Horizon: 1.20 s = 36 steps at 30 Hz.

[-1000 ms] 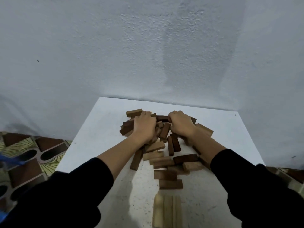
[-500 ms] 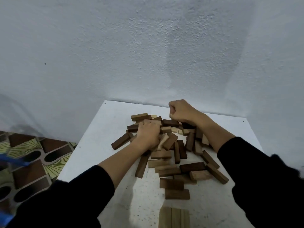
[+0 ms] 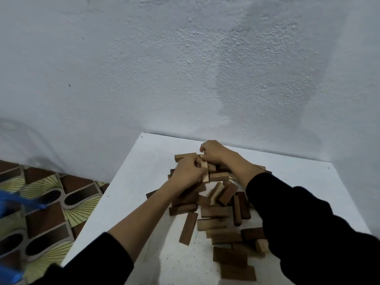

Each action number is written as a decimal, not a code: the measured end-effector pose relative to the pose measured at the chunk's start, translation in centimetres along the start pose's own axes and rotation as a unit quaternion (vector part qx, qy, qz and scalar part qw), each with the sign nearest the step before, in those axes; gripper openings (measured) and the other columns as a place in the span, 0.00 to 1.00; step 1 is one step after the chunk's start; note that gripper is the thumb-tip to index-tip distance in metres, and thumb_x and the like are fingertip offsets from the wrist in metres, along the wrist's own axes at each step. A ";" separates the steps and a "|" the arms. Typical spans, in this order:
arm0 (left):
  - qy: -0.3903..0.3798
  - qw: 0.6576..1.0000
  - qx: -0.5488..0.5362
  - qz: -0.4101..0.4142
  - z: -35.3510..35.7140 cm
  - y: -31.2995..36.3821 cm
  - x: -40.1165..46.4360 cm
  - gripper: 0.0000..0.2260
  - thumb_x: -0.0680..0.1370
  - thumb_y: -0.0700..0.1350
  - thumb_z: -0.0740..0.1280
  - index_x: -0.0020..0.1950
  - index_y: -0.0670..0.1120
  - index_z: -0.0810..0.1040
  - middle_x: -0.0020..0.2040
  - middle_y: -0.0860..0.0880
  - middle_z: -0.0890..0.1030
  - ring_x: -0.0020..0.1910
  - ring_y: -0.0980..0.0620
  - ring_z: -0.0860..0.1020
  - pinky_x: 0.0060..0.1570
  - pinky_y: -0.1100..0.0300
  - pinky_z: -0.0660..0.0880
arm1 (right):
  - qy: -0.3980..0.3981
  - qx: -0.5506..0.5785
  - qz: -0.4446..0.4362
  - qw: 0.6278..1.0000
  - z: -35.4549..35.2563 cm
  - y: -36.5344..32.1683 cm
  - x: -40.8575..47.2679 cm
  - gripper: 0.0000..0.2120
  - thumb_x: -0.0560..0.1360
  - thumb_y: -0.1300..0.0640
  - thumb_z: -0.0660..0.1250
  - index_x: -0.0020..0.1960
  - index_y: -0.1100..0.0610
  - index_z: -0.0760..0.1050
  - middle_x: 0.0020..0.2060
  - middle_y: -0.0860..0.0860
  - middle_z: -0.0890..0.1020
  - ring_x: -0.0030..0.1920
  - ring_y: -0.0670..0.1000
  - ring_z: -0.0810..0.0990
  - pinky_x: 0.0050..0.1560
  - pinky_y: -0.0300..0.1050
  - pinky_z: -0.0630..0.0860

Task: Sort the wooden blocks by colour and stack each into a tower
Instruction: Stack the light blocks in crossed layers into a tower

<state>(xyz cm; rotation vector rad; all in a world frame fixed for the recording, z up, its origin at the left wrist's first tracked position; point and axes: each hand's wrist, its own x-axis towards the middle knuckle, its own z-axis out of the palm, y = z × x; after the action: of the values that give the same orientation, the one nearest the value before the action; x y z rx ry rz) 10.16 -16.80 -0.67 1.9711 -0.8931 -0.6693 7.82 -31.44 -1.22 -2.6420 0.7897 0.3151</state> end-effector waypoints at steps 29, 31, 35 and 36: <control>0.026 0.950 -0.311 0.014 -6.0 2.6 -11.6 0.02 0.77 0.39 0.68 0.48 0.41 0.80 0.38 0.47 0.80 0.37 0.49 0.78 0.43 0.54 0.77 | 0.006 0.258 -0.015 0.966 -4.7 -8.9 -19.6 0.04 0.74 0.62 0.66 0.44 0.63 0.74 0.31 0.54 0.72 0.30 0.49 0.68 0.28 0.39 0.64; 0.026 0.952 -0.303 0.021 -6.7 1.3 -13.7 0.02 0.77 0.38 0.67 0.47 0.41 0.80 0.39 0.48 0.81 0.41 0.47 0.79 0.49 0.51 0.78 | -0.003 0.211 0.004 0.978 -3.5 -10.5 -21.4 0.03 0.73 0.64 0.61 0.42 0.60 0.71 0.30 0.54 0.70 0.30 0.51 0.67 0.27 0.39 0.61; 0.039 0.971 -0.235 -0.006 -7.5 -2.9 -17.0 0.03 0.77 0.38 0.68 0.43 0.42 0.78 0.36 0.49 0.77 0.37 0.53 0.76 0.42 0.60 0.76 | 0.011 0.162 0.017 0.987 -1.1 -13.1 -23.4 0.09 0.77 0.64 0.56 0.38 0.56 0.66 0.32 0.51 0.69 0.30 0.48 0.66 0.28 0.38 0.66; 0.033 0.975 -0.217 -0.024 -7.5 -4.2 -17.8 0.03 0.77 0.38 0.68 0.43 0.41 0.77 0.35 0.49 0.76 0.36 0.52 0.75 0.40 0.61 0.75 | 0.007 0.170 0.008 0.985 -0.1 -13.9 -23.9 0.10 0.77 0.65 0.57 0.38 0.56 0.67 0.34 0.52 0.71 0.31 0.48 0.67 0.28 0.37 0.68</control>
<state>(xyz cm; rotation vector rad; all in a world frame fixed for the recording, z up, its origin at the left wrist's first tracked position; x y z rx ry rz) 6.30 2.44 1.59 1.6145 -0.5981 -0.7504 -3.87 -9.11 10.21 -2.3212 0.7922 0.1500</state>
